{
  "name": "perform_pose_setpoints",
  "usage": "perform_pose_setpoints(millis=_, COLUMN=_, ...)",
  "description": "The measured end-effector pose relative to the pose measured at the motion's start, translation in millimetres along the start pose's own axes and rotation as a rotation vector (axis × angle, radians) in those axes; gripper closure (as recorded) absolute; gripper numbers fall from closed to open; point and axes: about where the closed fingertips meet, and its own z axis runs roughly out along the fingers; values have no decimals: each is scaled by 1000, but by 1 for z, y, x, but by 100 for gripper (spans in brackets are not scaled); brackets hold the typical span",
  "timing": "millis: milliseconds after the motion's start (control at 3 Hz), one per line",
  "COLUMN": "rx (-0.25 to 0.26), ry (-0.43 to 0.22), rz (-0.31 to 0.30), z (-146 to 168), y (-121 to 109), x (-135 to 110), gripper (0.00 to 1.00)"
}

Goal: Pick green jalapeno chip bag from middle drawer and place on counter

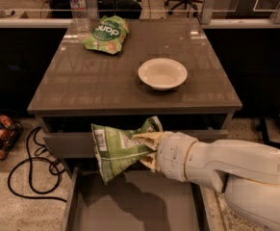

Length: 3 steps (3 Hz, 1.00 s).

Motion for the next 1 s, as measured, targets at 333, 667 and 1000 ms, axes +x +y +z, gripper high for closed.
perform_pose_setpoints(millis=333, rx=-11, ry=3, rz=-43, z=6, y=-9, x=-8, gripper=100)
perform_pose_setpoints(millis=667, rx=-24, ry=27, rz=-119, z=30, y=-37, x=-31, gripper=100)
perform_pose_setpoints(millis=1000, rx=-39, ry=64, rz=-150, z=68, y=-59, x=-44, gripper=100)
